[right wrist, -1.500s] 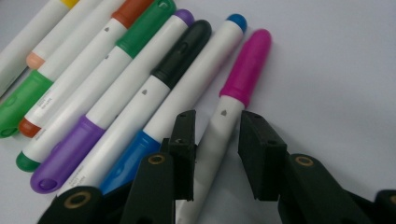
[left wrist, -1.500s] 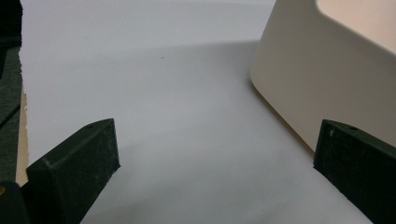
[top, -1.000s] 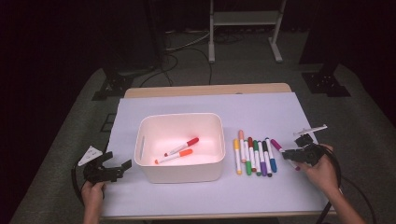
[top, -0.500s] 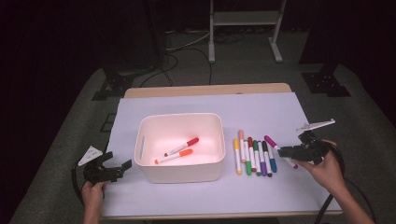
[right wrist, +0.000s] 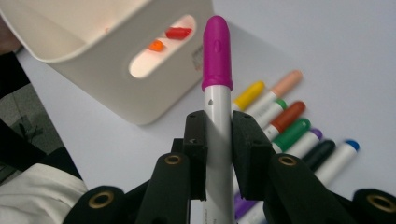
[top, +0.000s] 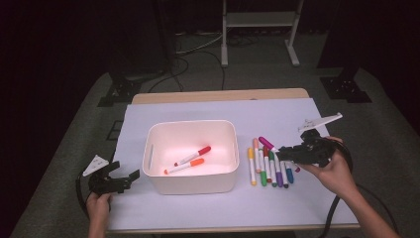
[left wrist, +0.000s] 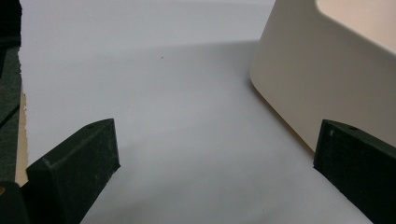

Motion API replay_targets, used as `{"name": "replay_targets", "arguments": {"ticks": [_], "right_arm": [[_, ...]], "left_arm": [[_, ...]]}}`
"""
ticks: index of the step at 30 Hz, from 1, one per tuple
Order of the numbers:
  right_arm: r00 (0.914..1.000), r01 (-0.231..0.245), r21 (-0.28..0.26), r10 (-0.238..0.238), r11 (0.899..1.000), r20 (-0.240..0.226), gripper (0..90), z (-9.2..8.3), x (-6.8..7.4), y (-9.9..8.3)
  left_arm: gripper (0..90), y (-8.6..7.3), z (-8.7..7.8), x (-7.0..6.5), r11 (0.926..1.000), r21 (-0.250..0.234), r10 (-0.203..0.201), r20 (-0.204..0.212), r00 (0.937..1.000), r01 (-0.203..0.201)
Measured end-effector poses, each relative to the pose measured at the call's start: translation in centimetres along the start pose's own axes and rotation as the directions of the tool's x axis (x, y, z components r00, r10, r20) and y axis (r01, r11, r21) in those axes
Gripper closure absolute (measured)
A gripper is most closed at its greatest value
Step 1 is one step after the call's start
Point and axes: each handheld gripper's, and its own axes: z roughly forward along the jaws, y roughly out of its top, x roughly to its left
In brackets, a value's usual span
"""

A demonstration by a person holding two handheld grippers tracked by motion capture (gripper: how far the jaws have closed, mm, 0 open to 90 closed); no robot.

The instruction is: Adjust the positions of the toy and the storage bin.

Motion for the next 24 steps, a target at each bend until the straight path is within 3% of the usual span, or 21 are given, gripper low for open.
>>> {"name": "replay_targets", "arguments": {"ticks": [6,11,24], "right_arm": [[0.9970,0.060,0.000,-0.060,0.998,-0.049,76.1,0.0,2.2,2.6],[0.9886,0.114,0.004,-0.113,0.994,-0.100,76.0,0.7,4.1,4.6],[0.9497,0.247,0.032,-0.235,0.968,-0.207,76.1,3.4,8.9,8.8]], "left_arm": [[0.0,0.0,0.0,0.0,1.0000,0.001,-0.002,0.001,1.0000,0.002],[0.0,0.0,0.0,0.0,1.0000,0.004,0.002,0.001,1.0000,-0.002],[0.0,0.0,-0.1,0.0,1.0000,-0.008,-0.001,-0.001,1.0000,0.001]]}}
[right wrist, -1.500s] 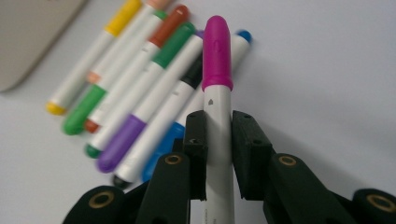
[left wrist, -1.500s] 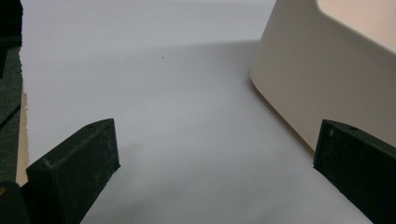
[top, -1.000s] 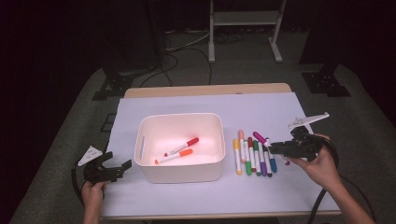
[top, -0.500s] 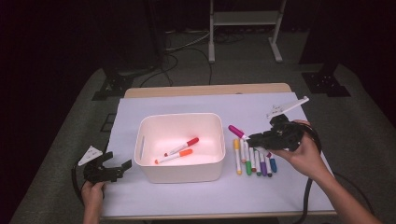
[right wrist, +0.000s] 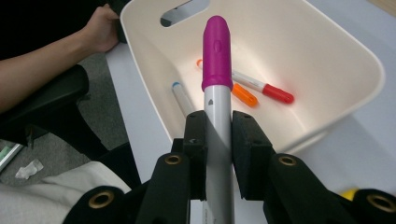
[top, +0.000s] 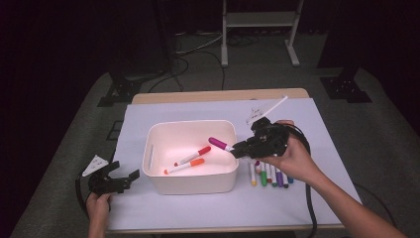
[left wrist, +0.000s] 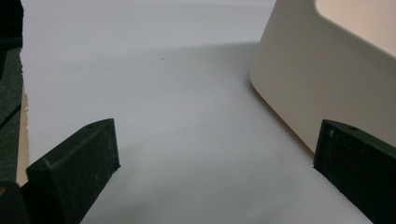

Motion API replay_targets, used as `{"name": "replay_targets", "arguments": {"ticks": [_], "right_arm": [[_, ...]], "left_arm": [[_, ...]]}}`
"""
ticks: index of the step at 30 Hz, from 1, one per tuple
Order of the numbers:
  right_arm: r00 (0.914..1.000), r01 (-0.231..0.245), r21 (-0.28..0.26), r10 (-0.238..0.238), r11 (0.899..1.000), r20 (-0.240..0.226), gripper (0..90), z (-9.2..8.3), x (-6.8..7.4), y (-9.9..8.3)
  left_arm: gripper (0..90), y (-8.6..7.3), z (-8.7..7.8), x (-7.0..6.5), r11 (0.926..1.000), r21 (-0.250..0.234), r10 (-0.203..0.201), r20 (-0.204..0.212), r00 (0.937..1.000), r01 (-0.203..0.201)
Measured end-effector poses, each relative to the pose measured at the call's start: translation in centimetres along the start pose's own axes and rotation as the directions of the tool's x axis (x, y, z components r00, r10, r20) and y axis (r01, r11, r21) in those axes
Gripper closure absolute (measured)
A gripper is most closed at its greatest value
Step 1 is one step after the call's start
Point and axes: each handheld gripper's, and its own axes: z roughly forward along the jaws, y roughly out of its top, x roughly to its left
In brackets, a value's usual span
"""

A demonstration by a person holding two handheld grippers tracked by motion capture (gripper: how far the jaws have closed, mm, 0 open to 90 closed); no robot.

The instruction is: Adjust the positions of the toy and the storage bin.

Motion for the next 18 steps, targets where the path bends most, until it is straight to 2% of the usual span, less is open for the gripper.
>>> {"name": "replay_targets", "arguments": {"ticks": [11,18], "right_arm": [[0.9947,0.073,0.044,-0.070,0.996,-0.076,76.0,3.6,1.5,3.0],[0.9861,0.110,0.068,-0.101,0.992,-0.132,76.0,6.1,2.1,4.7]], "left_arm": [[0.0,0.0,0.1,0.0,0.9999,0.010,0.006,0.002,1.0000,-0.006],[0.0,0.1,0.1,-0.1,0.9998,0.017,0.011,0.004,0.9999,-0.012]]}}
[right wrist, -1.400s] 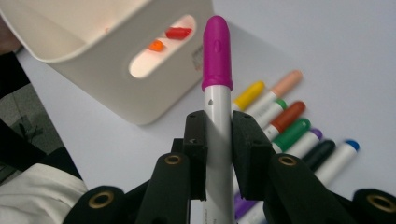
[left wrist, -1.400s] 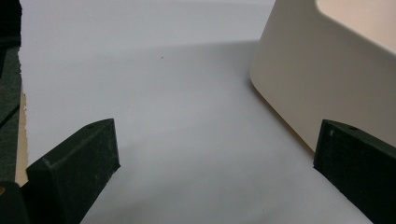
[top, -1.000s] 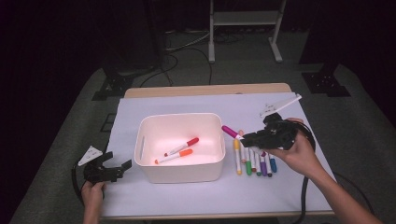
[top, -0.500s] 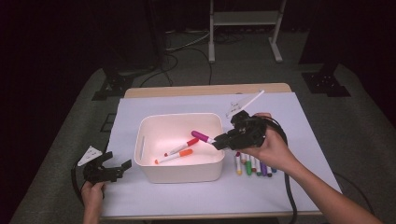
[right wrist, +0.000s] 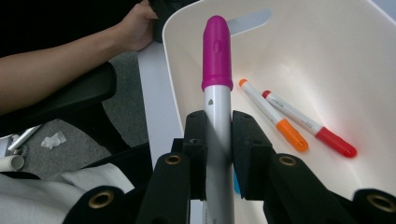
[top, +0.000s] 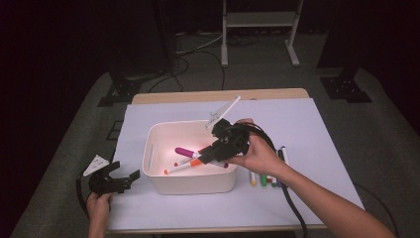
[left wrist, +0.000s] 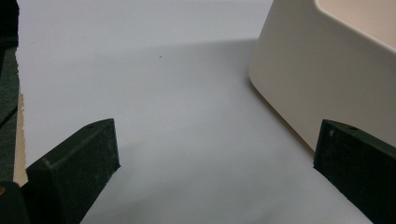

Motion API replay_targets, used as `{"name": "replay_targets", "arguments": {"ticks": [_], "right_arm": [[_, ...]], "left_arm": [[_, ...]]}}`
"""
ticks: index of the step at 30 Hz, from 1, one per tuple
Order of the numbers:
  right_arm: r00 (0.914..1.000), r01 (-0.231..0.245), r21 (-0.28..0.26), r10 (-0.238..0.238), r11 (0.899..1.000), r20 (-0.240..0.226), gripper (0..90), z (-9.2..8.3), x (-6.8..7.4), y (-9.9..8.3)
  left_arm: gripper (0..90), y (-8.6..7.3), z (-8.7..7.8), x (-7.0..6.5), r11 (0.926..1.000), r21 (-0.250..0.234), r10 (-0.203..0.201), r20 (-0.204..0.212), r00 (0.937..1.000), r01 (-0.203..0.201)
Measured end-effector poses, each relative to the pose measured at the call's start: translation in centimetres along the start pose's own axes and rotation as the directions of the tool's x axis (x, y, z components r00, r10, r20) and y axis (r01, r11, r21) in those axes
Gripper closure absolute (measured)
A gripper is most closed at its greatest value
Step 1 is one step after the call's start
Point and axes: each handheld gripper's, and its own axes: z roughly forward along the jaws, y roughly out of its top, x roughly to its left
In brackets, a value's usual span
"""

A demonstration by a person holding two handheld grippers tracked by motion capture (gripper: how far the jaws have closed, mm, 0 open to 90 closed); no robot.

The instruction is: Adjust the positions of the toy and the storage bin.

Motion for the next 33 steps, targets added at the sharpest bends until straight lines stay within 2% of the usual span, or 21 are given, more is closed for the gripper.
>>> {"name": "replay_targets", "arguments": {"ticks": [21,33], "right_arm": [[0.9961,0.071,0.111,-0.065,0.991,-0.060,76.0,6.7,-1.3,2.1],[0.9948,0.074,0.169,-0.061,0.983,-0.081,76.0,9.1,-1.9,2.4]], "left_arm": [[0.0,0.0,0.0,0.0,0.9999,-0.006,-0.009,0.003,1.0000,0.009],[0.0,0.0,-0.1,0.0,0.9999,-0.011,-0.009,0.002,1.0000,0.009]]}}
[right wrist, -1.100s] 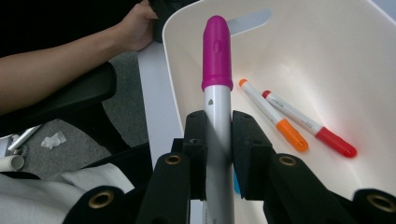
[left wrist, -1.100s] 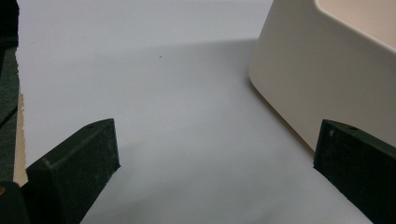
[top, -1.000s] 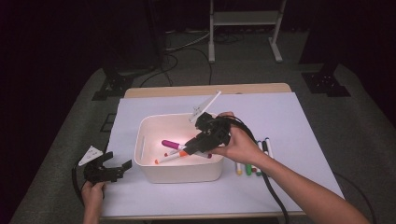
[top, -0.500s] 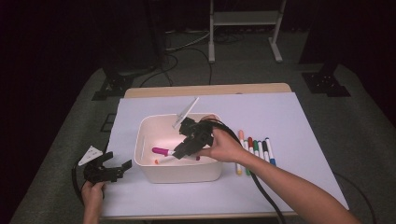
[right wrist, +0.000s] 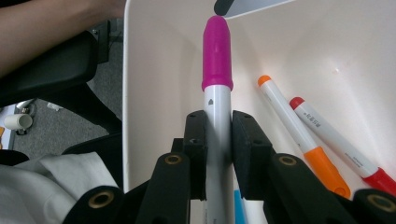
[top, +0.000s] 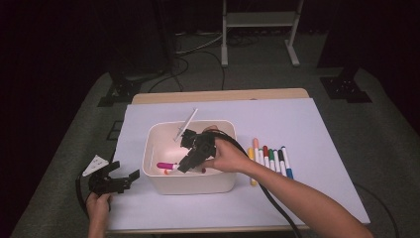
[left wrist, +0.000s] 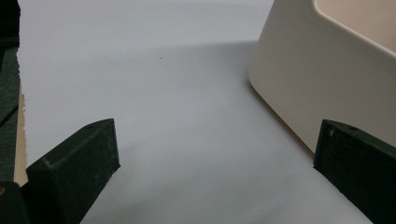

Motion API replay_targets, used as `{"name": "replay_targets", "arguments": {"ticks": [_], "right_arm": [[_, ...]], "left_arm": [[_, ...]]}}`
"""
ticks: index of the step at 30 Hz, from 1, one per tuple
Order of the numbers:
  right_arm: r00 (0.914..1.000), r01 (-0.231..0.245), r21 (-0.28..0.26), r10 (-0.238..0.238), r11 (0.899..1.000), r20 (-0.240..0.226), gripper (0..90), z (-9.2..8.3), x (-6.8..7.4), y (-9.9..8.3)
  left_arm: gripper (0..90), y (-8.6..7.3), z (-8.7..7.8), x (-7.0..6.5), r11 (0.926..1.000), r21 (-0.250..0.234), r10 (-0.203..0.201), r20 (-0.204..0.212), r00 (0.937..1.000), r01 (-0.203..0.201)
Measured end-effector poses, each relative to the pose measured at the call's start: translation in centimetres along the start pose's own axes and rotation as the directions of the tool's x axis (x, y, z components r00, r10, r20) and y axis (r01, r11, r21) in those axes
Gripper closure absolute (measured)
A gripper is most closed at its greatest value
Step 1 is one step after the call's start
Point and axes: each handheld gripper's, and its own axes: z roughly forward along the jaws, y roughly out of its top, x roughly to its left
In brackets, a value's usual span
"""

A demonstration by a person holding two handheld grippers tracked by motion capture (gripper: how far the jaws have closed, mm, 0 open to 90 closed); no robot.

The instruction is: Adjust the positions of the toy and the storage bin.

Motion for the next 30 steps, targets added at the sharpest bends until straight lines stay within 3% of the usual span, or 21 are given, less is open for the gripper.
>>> {"name": "replay_targets", "arguments": {"ticks": [23,30], "right_arm": [[1.0000,0.008,0.105,-0.009,0.994,0.004,75.5,2.7,-0.2,0.5],[0.9997,0.003,0.094,-0.005,0.996,0.024,67.8,2.1,-0.2,0.4]], "left_arm": [[0.0,0.0,0.0,0.0,1.0000,-0.004,-0.003,0.003,1.0000,0.003],[0.0,0.0,0.0,0.0,1.0000,-0.002,-0.003,0.004,1.0000,0.003]]}}
